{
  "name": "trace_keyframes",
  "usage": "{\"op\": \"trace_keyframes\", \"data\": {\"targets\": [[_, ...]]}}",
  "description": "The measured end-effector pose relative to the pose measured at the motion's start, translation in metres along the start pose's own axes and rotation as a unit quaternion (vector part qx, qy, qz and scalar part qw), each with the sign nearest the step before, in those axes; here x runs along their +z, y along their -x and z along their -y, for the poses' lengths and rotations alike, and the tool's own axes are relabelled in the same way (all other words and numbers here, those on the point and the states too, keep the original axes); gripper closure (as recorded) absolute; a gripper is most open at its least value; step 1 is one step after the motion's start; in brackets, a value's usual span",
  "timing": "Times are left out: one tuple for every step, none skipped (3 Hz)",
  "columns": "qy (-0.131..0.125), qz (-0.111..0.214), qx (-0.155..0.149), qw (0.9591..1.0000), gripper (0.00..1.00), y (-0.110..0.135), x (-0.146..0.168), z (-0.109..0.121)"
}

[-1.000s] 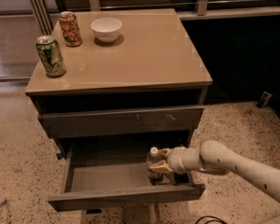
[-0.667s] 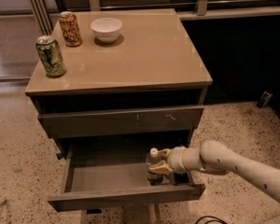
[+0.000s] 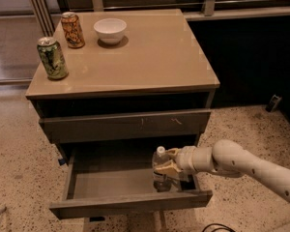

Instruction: Pick blue plastic bottle from middle drawer and place on counter

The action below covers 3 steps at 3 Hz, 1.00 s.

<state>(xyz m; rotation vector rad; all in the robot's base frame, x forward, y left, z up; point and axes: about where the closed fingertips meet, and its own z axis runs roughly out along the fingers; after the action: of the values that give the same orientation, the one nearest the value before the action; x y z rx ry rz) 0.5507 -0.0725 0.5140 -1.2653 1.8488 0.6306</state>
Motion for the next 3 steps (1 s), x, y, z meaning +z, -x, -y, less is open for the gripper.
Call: {"op": "trace_keyframes", "data": {"targets": [[-0.019,0.024,-0.002,0.9995,1.00,0.071,-0.053,-0.009],[-0.051,0.038,-0.040,0.9972,1.00,0.191,-0.132,-0.008],[-0.049,0.039,-0.037,0.9973,1.00,0.188,-0.130,-0.008]]}}
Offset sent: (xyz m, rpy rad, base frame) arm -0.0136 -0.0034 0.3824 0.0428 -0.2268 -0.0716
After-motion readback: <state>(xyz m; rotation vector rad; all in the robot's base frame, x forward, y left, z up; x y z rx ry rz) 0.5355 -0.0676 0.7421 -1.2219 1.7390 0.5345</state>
